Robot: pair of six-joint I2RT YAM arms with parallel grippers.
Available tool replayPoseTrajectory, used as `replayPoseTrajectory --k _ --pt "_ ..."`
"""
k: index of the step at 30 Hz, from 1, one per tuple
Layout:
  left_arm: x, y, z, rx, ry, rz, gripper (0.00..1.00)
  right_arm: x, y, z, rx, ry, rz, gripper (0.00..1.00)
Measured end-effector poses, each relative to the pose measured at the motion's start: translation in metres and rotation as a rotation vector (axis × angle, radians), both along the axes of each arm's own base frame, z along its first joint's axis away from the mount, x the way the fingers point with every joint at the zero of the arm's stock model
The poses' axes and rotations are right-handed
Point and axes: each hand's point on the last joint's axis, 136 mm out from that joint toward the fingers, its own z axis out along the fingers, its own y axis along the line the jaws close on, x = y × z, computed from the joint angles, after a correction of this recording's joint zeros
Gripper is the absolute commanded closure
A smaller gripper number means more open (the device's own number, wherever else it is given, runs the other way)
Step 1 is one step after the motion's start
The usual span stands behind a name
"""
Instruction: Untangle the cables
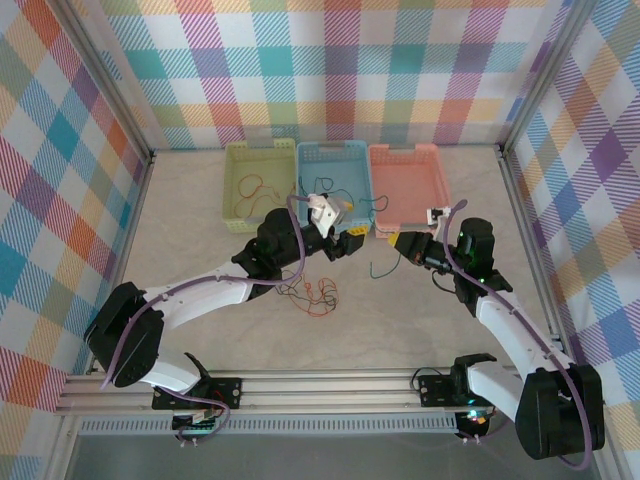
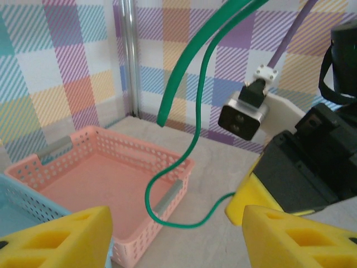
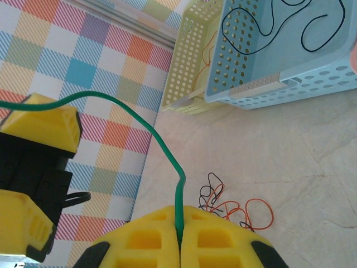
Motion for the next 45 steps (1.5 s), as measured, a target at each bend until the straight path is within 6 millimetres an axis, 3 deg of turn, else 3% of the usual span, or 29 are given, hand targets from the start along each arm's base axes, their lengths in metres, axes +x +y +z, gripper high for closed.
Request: replayPoseTrajectory --k 4,19,23,27,33,37,42,45 --pt "0.001 -0.001 0.004 0.000 -0.020 0.000 0.45 -0.002 0.003 -0.002 0.000 0.005 0.018 1.00" --pt "0.007 -0.002 0.018 0.002 -0.075 0.019 0.53 -0.005 0.012 -0.015 -0.023 0.026 0.057 1.00" --pt "0.009 -0.002 0.019 0.015 -0.082 0.027 0.65 -0.006 0.014 -0.017 -0.030 0.026 0.069 1.00" --pt "0.011 -0.001 0.022 0.017 -0.092 0.045 0.98 -0.007 0.015 -0.019 -0.035 0.031 0.074 1.00" --pt "0.013 0.004 0.015 0.052 -0.065 0.076 1.00 -0.009 0.011 -0.026 -0.079 0.036 0.060 1.00" --pt "0.004 0.023 0.007 0.126 0.018 0.111 1.00 -0.004 -0.009 -0.024 -0.206 0.000 -0.051 1.00" --pt "-0.020 0.076 0.008 0.188 0.136 0.236 1.00 0.003 -0.050 0.004 -0.411 -0.152 -0.266 1.00" --pt "-0.040 0.105 -0.010 0.232 0.204 0.272 1.00 0.003 -0.069 0.019 -0.496 -0.235 -0.360 1.00"
